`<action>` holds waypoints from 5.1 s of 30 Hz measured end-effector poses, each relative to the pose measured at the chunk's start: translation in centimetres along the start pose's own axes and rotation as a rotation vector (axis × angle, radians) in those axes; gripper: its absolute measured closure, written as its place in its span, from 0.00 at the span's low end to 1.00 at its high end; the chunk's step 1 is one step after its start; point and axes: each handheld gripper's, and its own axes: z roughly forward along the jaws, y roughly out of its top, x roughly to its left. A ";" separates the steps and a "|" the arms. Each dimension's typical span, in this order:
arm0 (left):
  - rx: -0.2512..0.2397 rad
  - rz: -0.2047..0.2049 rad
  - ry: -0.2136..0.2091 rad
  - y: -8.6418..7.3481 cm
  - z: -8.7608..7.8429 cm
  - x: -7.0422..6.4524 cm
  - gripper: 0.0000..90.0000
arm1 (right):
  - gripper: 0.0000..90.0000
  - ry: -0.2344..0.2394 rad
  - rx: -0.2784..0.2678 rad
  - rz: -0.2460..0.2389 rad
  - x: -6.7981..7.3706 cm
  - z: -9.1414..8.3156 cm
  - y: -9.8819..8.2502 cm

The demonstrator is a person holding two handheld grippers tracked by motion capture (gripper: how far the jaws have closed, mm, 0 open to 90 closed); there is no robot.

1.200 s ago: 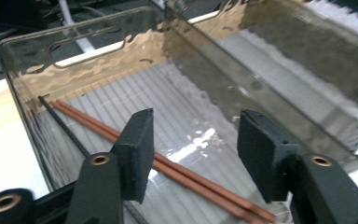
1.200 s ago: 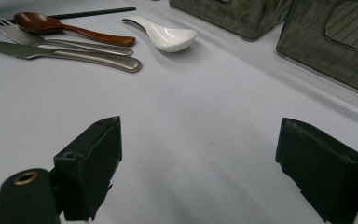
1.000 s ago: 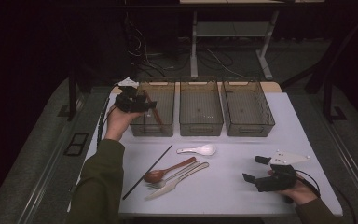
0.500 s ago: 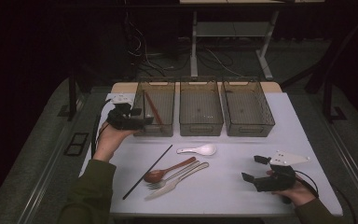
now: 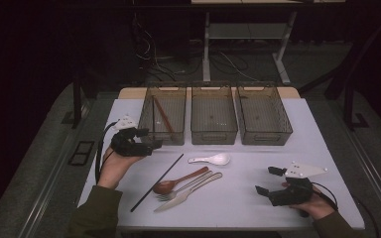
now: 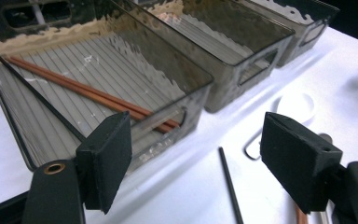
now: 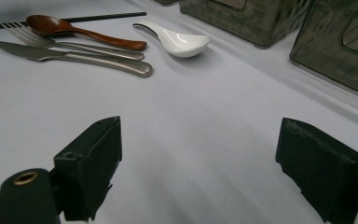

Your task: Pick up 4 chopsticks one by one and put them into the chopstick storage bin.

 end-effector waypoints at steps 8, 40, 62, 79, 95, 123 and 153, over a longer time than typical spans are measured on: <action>0.010 0.000 0.005 -2.4 -0.6 -1.1 0.30 | 0.15 -0.001 0.004 0.003 0.0 0.0 0.0; 0.206 -0.025 -0.086 -7.2 0.7 -3.4 0.85 | 0.16 -0.008 0.017 -0.022 0.1 -0.1 -0.1; 0.272 0.053 -0.039 -7.5 1.7 -3.7 0.92 | 0.16 -0.007 0.021 -0.027 0.1 -0.1 -0.2; 0.288 0.041 -0.033 -7.3 1.8 -3.6 0.94 | 0.16 -0.003 0.024 -0.033 0.2 0.0 -0.2; 0.243 0.029 -0.061 -6.3 0.9 -3.3 0.95 | 0.16 0.000 0.030 -0.032 0.2 0.0 -0.2; 0.091 0.014 -0.087 -2.3 -0.5 -2.5 0.95 | 0.16 -0.001 0.031 -0.035 0.2 0.1 -0.2; -0.053 0.020 -0.050 7.3 0.1 1.2 0.95 | 0.15 -0.004 0.035 -0.031 0.1 0.1 -0.2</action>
